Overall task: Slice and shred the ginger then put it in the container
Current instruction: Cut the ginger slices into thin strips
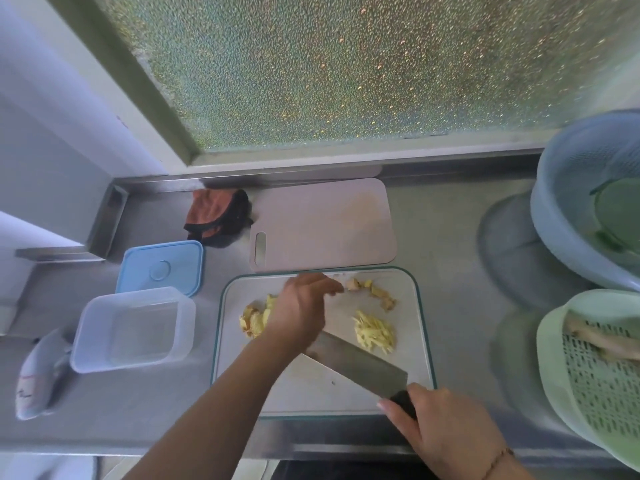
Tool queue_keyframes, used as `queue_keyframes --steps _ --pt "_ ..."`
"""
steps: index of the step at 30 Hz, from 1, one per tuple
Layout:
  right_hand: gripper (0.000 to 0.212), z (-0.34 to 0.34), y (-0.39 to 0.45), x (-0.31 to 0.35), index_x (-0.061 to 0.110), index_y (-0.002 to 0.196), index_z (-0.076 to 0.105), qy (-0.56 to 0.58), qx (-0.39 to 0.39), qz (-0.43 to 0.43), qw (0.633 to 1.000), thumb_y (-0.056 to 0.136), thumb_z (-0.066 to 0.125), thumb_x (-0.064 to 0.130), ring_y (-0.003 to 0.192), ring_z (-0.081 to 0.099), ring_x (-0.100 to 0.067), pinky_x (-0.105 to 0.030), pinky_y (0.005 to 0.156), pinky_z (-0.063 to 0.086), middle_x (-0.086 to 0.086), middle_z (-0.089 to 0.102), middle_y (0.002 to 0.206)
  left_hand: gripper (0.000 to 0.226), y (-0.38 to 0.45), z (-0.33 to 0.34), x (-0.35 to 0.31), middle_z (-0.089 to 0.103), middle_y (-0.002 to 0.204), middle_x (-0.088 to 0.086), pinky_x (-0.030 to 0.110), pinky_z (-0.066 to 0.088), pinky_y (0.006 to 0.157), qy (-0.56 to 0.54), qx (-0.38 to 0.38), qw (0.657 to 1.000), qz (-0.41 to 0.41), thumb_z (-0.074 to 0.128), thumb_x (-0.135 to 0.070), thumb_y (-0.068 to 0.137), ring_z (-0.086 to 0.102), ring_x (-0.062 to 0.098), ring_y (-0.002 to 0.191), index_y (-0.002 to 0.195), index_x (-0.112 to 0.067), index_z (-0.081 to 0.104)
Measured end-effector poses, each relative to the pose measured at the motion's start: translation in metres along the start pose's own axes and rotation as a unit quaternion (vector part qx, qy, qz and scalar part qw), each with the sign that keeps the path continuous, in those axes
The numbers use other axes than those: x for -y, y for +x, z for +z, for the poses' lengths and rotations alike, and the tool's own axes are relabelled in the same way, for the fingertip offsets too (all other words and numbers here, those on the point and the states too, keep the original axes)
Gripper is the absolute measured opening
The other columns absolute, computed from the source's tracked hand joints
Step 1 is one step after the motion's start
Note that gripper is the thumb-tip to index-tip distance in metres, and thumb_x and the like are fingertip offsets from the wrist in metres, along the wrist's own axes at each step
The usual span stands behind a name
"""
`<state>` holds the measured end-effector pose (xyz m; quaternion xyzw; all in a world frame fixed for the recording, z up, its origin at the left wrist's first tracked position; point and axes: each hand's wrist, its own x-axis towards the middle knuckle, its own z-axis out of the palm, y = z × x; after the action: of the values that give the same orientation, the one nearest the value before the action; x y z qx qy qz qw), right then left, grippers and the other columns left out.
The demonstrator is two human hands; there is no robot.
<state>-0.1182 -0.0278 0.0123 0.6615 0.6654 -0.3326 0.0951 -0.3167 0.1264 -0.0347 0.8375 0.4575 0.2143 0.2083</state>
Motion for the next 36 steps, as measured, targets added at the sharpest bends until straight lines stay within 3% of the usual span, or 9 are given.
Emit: queue_keyframes --steps 6,9,13,18,21,26,29,32,36 --pt "0.054 0.025 0.014 0.004 0.023 0.052 0.051 0.271 0.014 0.042 0.962 0.089 0.041 0.062 0.054 0.053 0.005 -0.012 0.057 0.04 0.015 0.058 0.051 0.023 -0.029 -0.054 0.053 0.072 0.091 0.001 0.021 0.05 0.072 -0.013 -0.151 0.971 -0.183 0.065 0.011 0.088 0.058 0.004 0.076 0.097 -0.007 0.076" --pt "0.063 0.031 0.02 0.001 0.019 0.051 0.052 0.364 0.015 0.093 0.927 0.072 0.033 0.075 0.043 0.048 -0.005 -0.02 0.048 0.038 0.0 0.053 0.044 0.021 -0.042 -0.057 0.066 0.072 0.093 0.005 0.03 0.055 0.072 0.008 -0.118 0.978 -0.173 0.074 0.009 0.082 0.063 0.016 0.076 0.096 -0.007 0.076" --pt "0.056 0.025 0.026 -0.005 0.017 0.047 0.045 0.434 -0.011 0.146 0.889 0.079 0.041 0.063 0.039 0.043 -0.015 -0.021 0.042 0.031 -0.002 0.044 0.041 0.015 -0.052 -0.043 0.065 0.073 0.093 0.004 0.035 0.05 0.082 0.056 -0.037 0.994 -0.089 0.08 -0.014 0.077 0.065 0.027 0.084 0.091 -0.011 0.078" --pt "0.06 0.021 0.03 -0.004 0.015 0.043 0.04 0.408 -0.032 0.122 0.904 0.079 0.039 0.063 0.038 0.039 -0.015 -0.023 0.045 0.032 0.0 0.038 0.039 0.033 -0.05 -0.026 0.047 0.068 0.091 -0.003 0.042 0.05 0.076 0.183 0.058 0.975 -0.114 0.073 -0.051 0.071 0.059 0.026 0.086 0.08 -0.019 0.075" --pt "0.06 0.018 0.029 -0.005 0.015 0.047 0.038 0.379 -0.035 0.113 0.918 0.08 0.036 0.065 0.039 0.038 -0.012 -0.024 0.047 0.031 0.001 0.038 0.039 0.033 -0.043 -0.018 0.034 0.065 0.082 0.001 0.04 0.048 0.069 0.262 0.051 0.956 -0.121 0.087 -0.044 0.063 0.058 0.027 0.078 0.072 -0.016 0.072" --pt "0.072 0.02 0.03 -0.009 0.016 0.047 0.039 0.351 -0.039 0.115 0.928 0.076 0.029 0.08 0.041 0.04 -0.015 -0.031 0.051 0.036 -0.001 0.04 0.039 0.024 -0.035 -0.012 0.025 0.058 0.064 0.0 0.036 0.04 0.064 0.297 0.025 0.942 -0.153 0.085 -0.027 0.06 0.053 0.026 0.069 0.055 -0.014 0.065" --pt "0.068 0.018 0.028 -0.009 0.015 0.045 0.039 0.37 -0.017 0.122 0.921 0.072 0.032 0.077 0.038 0.041 -0.014 -0.03 0.05 0.036 -0.001 0.041 0.038 0.018 -0.037 -0.014 0.022 0.063 0.069 -0.003 0.034 0.035 0.067 0.255 -0.022 0.952 -0.167 0.083 -0.023 0.068 0.052 0.026 0.072 0.059 -0.015 0.069" --pt "0.066 0.018 0.026 -0.01 0.015 0.046 0.039 0.373 -0.008 0.12 0.92 0.073 0.032 0.075 0.038 0.041 -0.014 -0.03 0.05 0.037 0.0 0.042 0.038 0.009 -0.046 -0.018 0.011 0.067 0.076 -0.004 0.031 0.045 0.063 0.097 -0.08 0.976 -0.179 0.08 -0.012 0.077 0.056 0.022 0.072 0.073 -0.015 0.073" --pt "0.076 0.023 0.024 -0.012 0.016 0.048 0.043 0.383 -0.008 0.132 0.914 0.068 0.028 0.088 0.035 0.037 -0.01 -0.025 0.045 0.031 0.001 0.04 0.038 0.013 -0.061 -0.018 -0.021 0.063 0.072 -0.014 0.01 0.045 0.058 -0.142 0.01 0.931 -0.338 0.066 -0.02 0.096 0.056 -0.001 0.061 0.086 -0.018 0.072"
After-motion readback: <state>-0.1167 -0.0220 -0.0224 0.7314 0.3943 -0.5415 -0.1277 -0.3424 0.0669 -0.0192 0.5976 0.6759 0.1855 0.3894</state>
